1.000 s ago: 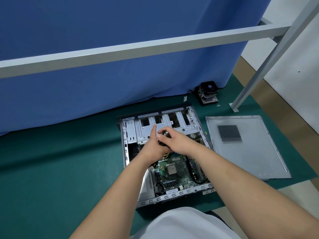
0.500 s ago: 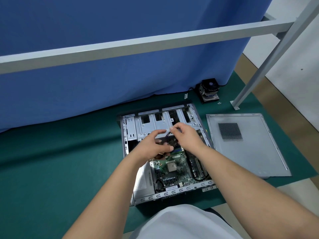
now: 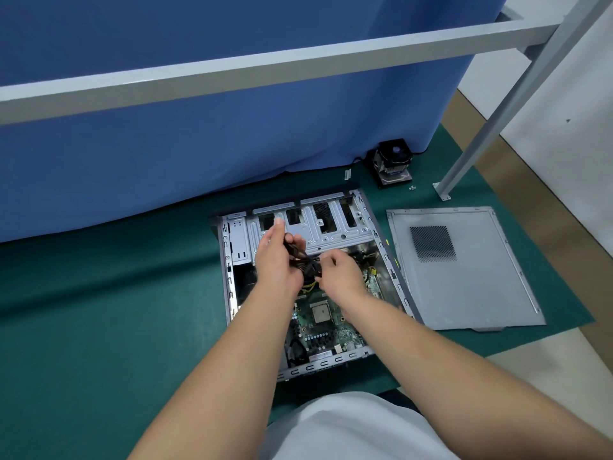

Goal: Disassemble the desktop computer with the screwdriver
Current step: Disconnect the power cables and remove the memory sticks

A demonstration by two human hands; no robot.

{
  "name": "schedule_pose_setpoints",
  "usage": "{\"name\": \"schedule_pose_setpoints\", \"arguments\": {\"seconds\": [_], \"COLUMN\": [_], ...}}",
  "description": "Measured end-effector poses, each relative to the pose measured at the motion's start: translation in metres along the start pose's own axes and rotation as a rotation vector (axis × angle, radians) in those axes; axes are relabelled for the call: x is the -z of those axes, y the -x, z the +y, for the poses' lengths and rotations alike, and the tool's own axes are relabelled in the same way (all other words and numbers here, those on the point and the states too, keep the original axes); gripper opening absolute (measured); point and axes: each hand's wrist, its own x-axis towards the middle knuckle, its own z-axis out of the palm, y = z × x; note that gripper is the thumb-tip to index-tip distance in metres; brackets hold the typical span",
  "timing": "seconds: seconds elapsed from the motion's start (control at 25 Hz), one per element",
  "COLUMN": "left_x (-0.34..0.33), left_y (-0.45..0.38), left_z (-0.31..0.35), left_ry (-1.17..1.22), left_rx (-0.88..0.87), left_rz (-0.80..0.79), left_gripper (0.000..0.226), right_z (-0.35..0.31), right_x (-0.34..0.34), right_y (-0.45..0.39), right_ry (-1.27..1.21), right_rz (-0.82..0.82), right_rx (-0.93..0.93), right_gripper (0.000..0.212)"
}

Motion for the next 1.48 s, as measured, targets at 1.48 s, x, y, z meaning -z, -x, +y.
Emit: {"name": "schedule_pose_setpoints", "arguments": {"seconds": [1.48], "left_x": [-0.192], "left_y": [-0.126], "left_z": [-0.035], "left_ry": [-0.429], "left_rx": [0.032], "left_rz": [0.03], "left_gripper": [0.045], "right_z": [-0.047], "right_x": [0.131], "right_y": [-0.173], "right_ry": [1.071], "right_rz": [-0.007], "right_rx": [0.645], "right_gripper": [0.014]}}
